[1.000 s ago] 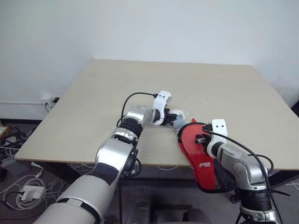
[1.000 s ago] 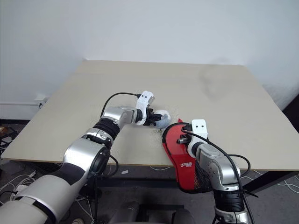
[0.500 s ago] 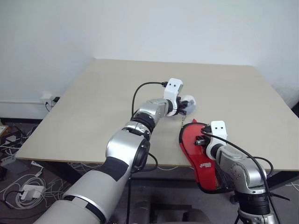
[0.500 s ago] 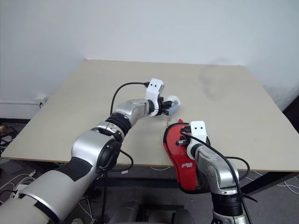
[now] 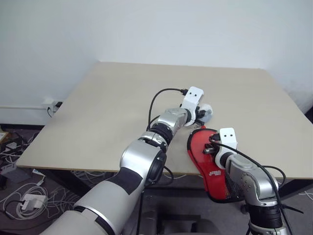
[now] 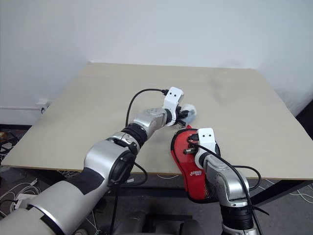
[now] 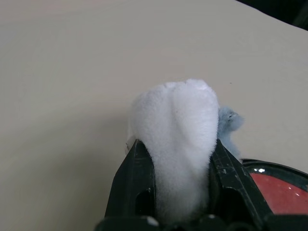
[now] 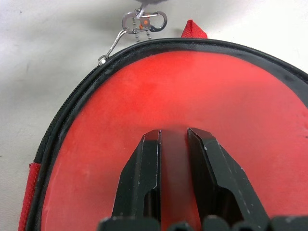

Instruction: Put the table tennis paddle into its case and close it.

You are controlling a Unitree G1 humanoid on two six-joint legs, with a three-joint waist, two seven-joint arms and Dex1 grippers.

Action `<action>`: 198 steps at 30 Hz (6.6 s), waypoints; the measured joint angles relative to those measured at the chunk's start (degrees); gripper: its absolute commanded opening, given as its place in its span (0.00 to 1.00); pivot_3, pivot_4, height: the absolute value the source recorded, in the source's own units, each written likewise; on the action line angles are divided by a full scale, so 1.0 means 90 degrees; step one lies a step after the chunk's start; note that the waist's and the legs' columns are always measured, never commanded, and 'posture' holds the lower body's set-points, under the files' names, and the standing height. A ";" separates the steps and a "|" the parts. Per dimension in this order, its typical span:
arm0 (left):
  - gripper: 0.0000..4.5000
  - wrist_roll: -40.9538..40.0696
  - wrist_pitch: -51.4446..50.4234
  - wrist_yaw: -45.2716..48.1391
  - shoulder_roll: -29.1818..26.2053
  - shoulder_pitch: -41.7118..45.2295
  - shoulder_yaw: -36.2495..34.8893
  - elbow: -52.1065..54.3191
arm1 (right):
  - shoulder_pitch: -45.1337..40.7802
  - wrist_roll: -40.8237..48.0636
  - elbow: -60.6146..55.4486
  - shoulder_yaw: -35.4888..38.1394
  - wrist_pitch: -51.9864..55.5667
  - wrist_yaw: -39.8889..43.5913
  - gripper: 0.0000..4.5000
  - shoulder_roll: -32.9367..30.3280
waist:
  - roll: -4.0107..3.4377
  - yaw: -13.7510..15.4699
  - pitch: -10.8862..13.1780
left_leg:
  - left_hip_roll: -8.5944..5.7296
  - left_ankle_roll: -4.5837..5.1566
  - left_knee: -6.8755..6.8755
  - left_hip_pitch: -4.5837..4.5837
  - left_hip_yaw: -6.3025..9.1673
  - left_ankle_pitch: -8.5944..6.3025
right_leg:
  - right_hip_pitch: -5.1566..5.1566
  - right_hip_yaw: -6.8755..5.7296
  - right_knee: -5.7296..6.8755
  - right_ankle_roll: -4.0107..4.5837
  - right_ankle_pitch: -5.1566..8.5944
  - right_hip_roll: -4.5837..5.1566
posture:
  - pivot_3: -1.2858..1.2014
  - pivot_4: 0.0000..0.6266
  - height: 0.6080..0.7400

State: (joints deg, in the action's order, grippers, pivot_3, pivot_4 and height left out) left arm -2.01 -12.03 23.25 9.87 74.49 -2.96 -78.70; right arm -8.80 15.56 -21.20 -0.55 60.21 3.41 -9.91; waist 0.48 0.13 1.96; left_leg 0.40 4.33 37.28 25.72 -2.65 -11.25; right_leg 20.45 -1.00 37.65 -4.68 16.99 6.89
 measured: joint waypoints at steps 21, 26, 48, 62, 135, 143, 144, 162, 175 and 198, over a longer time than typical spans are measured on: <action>0.83 -0.0450 -0.0429 0.3504 -0.0657 -0.0138 -0.0315 0.0519 | -0.0066 0.0055 0.0173 -0.0101 -0.0433 0.1017 0.21 -0.0613 | -0.0013 -0.0031 0.0005 | 0.0007 0.0013 -0.0001 0.0001 -0.0001 0.0008 | 0.0006 0.0003 0.0003 0.0000 0.0000 -0.0005 | 0.52 0.00 0.81; 0.83 -0.0632 -0.0640 0.4253 -0.1372 -0.0157 -0.0323 0.1003 | 0.0008 0.0206 0.0125 0.0007 -0.0554 0.1345 0.21 -0.0795 | -0.0016 -0.0017 0.0009 | 0.0003 0.0015 0.0002 0.0003 -0.0003 0.0009 | 0.0005 0.0003 0.0003 0.0000 0.0000 -0.0002 | 0.52 0.00 0.81; 0.84 -0.0570 -0.2339 0.4844 -0.1345 -0.3576 0.1915 0.6156 | -0.1817 0.0823 0.1468 0.1435 -0.1420 0.0841 0.94 -0.0193 | -0.0044 -0.0014 0.0008 | 0.0007 0.0018 0.0013 0.0018 -0.0007 0.0013 | 0.0005 0.0012 0.0013 0.0001 -0.0001 -0.0008 | 0.52 0.00 0.81; 0.84 -0.0322 -0.2151 0.4088 -0.1526 -0.4214 0.3001 0.6411 | -0.3625 0.0691 0.4279 0.0755 -0.1320 0.1356 0.94 0.0044 | -0.0070 -0.0008 0.0005 | -0.0001 -0.0009 0.0016 0.0011 -0.0012 0.0029 | 0.0007 0.0013 0.0012 0.0001 -0.0002 -0.0004 | 0.52 0.00 0.81; 0.84 0.0495 -0.2294 0.2894 -0.1336 -0.3787 0.3715 0.6408 | -0.3583 -0.0429 0.5383 0.1851 -0.2724 -0.0424 0.01 -0.0263 | -0.0080 -0.0133 -0.0001 | -0.0003 -0.0014 -0.0010 -0.0005 -0.0010 0.0033 | -0.0002 0.0015 0.0006 0.0001 -0.0001 -0.0001 | 0.52 0.00 0.81; 0.84 0.0494 -0.2257 0.2894 -0.1249 -0.3694 0.3720 0.6219 | -0.2488 0.0296 0.3349 0.2546 -0.1138 -0.0242 0.01 -0.0843 | -0.0084 -0.0068 -0.0003 | 0.0006 0.0022 -0.0005 -0.0005 -0.0008 0.0015 | -0.0006 0.0015 0.0004 0.0001 -0.0001 0.0008 | 0.52 0.00 0.81; 0.84 0.0494 -0.2239 0.2894 -0.1242 -0.3691 0.3719 0.6200 | -0.2433 0.0382 0.3211 0.2698 -0.0972 -0.0275 0.01 -0.0843 | -0.0085 -0.0050 -0.0003 | 0.0010 0.0023 -0.0003 -0.0005 -0.0009 0.0014 | -0.0007 0.0016 0.0004 0.0001 -0.0001 0.0008 | 0.52 0.00 0.81; 0.84 0.0474 -0.1850 0.2973 -0.1030 -0.3459 0.3704 0.5587 | -0.2094 0.1573 0.0696 0.6216 0.1932 -0.2590 0.29 0.0414 | -0.0115 0.0098 -0.0023 | 0.0015 0.0050 0.0003 -0.0004 -0.0011 0.0007 | -0.0011 0.0014 0.0002 0.0002 -0.0001 0.0025 | 0.52 0.00 0.81; 0.84 0.0478 -0.1668 0.3013 -0.1024 -0.3370 0.3690 0.5358 | -0.2116 0.1386 -0.0073 0.6135 0.1615 -0.2634 0.99 0.0349 | -0.0122 0.0045 -0.0029 | 0.0016 0.0050 0.0003 -0.0005 -0.0016 0.0007 | -0.0008 0.0019 0.0001 0.0002 -0.0001 0.0020 | 0.52 0.00 0.81; 0.84 0.0494 -0.1518 0.2960 -0.0974 -0.3408 0.3679 0.5296 | -0.1806 0.1616 0.3185 0.3689 0.2064 0.0852 0.99 -0.3014 | -0.0113 0.0048 -0.0027 | 0.0019 0.0067 0.0017 -0.0003 -0.0017 -0.0002 | -0.0017 0.0020 -0.0013 0.0005 0.0001 0.0033 | 0.52 0.00 0.81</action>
State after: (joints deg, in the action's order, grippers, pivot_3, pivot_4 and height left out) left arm 2.43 -25.70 49.89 1.11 43.82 30.15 -31.04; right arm -25.05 30.10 7.46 32.65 78.79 11.08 -37.03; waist -0.54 0.56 1.72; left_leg 0.56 4.93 37.43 25.69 -2.81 -11.27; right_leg 20.30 -0.82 37.53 -4.64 17.00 7.18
